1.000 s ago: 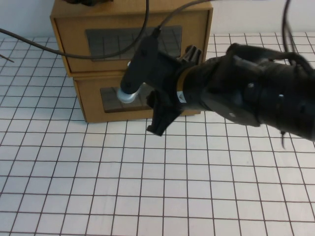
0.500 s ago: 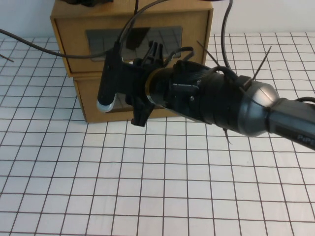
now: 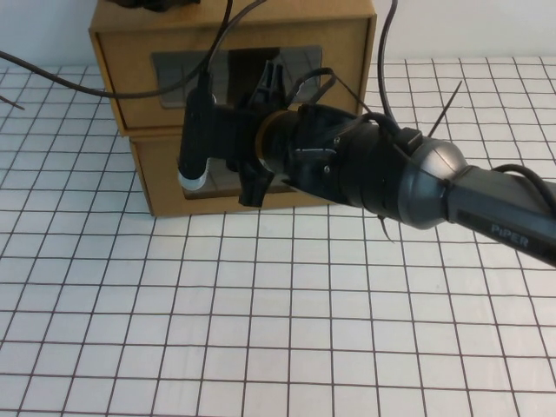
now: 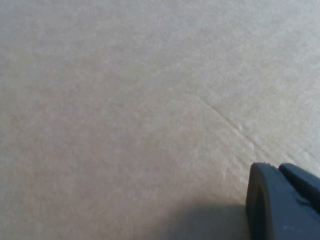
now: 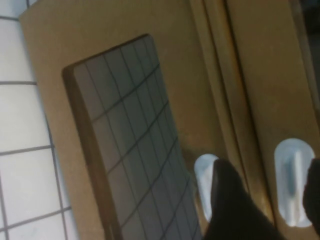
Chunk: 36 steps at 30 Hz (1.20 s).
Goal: Open the shoe box
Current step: 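Pull the top drawer of the cardboard box fully open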
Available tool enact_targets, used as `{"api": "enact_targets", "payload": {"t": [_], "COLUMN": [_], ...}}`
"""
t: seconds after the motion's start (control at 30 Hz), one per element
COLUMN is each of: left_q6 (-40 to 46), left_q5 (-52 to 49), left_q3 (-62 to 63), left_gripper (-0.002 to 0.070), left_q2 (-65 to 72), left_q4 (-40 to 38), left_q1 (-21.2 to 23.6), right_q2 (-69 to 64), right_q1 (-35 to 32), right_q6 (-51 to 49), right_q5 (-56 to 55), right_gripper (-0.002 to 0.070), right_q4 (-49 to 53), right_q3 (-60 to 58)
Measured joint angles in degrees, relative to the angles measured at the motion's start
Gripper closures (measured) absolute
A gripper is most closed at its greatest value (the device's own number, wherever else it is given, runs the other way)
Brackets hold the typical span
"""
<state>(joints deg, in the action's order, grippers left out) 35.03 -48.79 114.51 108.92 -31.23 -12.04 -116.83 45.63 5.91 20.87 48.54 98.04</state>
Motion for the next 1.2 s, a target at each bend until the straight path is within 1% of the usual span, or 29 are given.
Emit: {"api": "enact_targets", "payload": {"t": [0.5,0.6,0.7,0.77,0.87,1.0,1.2], "left_q6": [0.0,0.0,0.0,0.0,0.0,0.0,0.0], "left_q5": [-0.2,-0.2,-0.2,-0.2,-0.2,-0.2,-0.2], "left_q3": [0.0,0.0,0.0,0.0,0.0,0.0,0.1], "left_gripper": [0.0677,0.0677,0.0677,0.0677,0.0677,0.0677,0.0677], "left_q2": [0.0,0.0,0.0,0.0,0.0,0.0,0.0], "left_q4": [0.2,0.4,0.4,0.4,0.4,0.4,0.4], "left_q1": [0.0,0.0,0.0,0.0,0.0,0.0,0.0], "right_q2": [-1.6,-1.6,-1.6,-1.7,-1.8,-2.1,-2.3], "right_q1": [-0.3,-0.3,-0.4,-0.4,-0.4,-0.4,-0.2], "right_q6": [0.0,0.0,-0.4,-1.9,-5.9,-11.7,-13.4], "right_q5": [-1.0,-1.0,-1.0,-1.0,-1.0,-0.9,0.2], "right_gripper": [0.0393,0.0422,0.0477,0.0507,0.0535,0.0545,0.0548], "right_q4": [5.5,6.2,7.9,9.3,13.1,18.9,21.4], "right_q3": [0.1,0.1,0.1,0.1,0.1,0.1,0.1]}}
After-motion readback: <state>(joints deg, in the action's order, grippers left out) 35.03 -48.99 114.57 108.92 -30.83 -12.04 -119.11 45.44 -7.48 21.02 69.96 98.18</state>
